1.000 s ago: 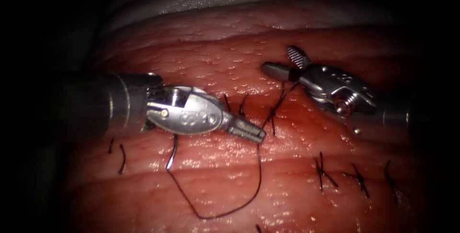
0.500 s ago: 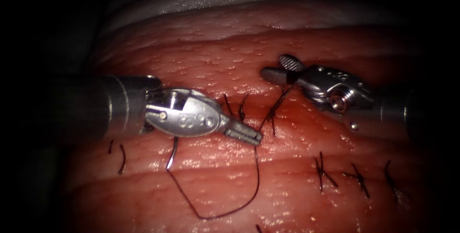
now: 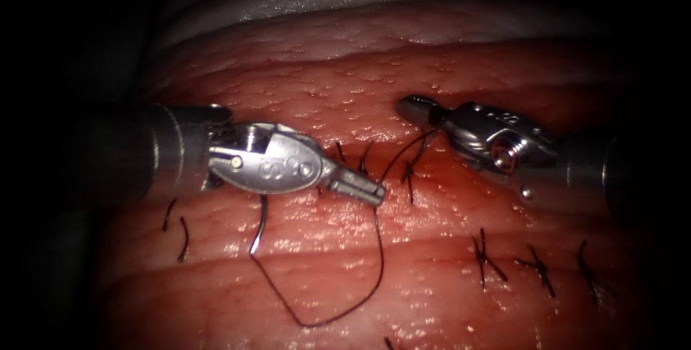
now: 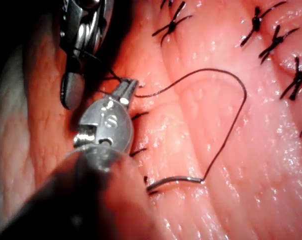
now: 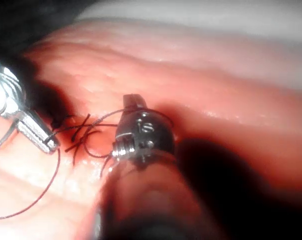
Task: Wound Closure
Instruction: Grab the tail end of the suture with the right jaws, then pull the right arm down and the left hand up to tie, then cut the suture with the right tool, then place the cut suture down with the left hand.
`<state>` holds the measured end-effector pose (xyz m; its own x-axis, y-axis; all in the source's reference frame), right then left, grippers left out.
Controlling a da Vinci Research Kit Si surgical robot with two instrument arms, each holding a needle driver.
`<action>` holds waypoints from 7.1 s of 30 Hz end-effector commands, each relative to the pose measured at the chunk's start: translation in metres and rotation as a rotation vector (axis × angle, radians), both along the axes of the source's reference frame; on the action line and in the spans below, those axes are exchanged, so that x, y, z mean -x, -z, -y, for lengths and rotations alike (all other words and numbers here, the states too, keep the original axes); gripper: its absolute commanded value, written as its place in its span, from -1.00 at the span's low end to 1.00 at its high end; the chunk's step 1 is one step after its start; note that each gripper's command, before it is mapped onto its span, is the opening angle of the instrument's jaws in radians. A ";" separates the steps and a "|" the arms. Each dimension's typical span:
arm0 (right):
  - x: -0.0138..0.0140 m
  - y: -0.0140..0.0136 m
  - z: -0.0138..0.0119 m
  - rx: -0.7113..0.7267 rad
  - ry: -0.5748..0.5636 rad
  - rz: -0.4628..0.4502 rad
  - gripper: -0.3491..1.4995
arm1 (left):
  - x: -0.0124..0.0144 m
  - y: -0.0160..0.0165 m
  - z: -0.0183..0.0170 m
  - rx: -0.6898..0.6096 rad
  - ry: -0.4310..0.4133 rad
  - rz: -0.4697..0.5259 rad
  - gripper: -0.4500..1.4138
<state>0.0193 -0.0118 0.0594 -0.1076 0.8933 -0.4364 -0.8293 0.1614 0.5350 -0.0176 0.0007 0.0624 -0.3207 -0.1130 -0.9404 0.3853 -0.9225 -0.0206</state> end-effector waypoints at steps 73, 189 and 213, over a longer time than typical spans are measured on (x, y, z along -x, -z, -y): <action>-0.0008 0.0038 0.0109 0.609 0.592 -0.166 -1.00 | -0.0029 -0.0298 -0.0339 -0.135 0.559 -0.268 -1.00; -0.0050 -0.0031 0.0014 0.168 0.086 0.027 -1.00 | -0.0071 0.0211 -0.0098 -0.004 0.496 -0.113 -1.00; 0.0083 0.0010 0.0023 0.268 0.143 0.110 0.40 | -0.0016 -0.0048 -0.0224 0.114 0.594 -0.228 -1.00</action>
